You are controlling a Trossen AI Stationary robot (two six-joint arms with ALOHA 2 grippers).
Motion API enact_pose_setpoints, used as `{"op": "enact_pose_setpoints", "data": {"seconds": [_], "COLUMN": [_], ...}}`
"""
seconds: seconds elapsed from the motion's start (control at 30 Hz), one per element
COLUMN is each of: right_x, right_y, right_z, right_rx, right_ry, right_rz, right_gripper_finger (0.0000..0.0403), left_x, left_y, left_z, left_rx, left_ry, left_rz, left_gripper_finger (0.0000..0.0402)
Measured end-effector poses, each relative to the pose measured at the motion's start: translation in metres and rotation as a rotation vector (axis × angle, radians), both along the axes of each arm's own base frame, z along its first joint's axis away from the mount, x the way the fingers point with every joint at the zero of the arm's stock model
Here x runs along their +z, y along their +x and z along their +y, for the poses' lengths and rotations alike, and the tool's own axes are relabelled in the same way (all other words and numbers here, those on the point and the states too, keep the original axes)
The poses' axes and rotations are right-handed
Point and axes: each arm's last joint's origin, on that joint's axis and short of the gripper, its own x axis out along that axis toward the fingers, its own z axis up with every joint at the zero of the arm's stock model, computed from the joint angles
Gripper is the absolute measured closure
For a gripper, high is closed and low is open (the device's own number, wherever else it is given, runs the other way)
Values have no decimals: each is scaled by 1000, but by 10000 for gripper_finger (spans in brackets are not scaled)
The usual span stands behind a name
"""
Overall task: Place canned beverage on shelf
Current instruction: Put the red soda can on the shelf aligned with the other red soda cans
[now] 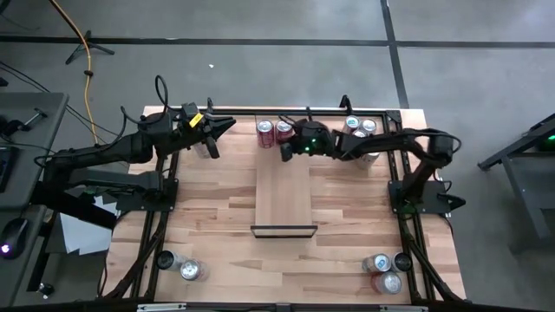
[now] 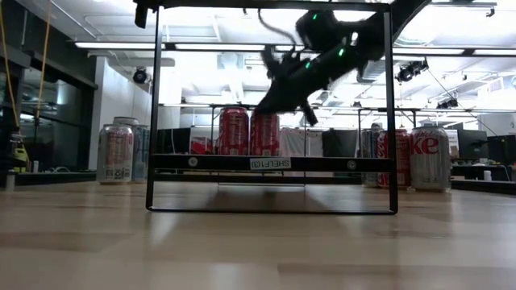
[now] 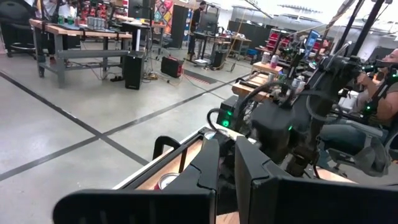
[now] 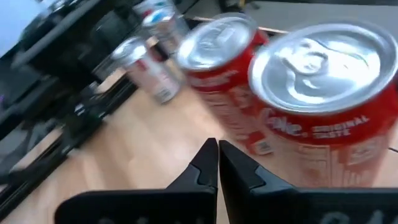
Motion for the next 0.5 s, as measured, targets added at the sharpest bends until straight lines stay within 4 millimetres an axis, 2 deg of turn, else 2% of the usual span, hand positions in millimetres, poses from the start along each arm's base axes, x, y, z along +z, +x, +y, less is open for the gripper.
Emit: {"op": "enact_pose_setpoints", "data": {"seconds": [0.13, 0.3, 0.4, 0.5], "right_x": [35, 89, 111, 128], "right_y": [-29, -86, -119, -144], "right_z": [3, 15, 25, 32], "right_rx": [60, 65, 21, -26], "right_ry": [-80, -206, -232, -240], "right_rz": [80, 136, 129, 78], "right_gripper_finger": [403, 403, 403, 403], "left_x": [0, 0, 0, 1], "left_y": [0, 0, 0, 0], "left_z": [0, 0, 0, 0], "left_rx": [0, 0, 0, -1], "left_ry": [0, 1, 25, 37], "left_rz": [0, 0, 13, 12], "left_gripper_finger": [401, 401, 401, 402]}}
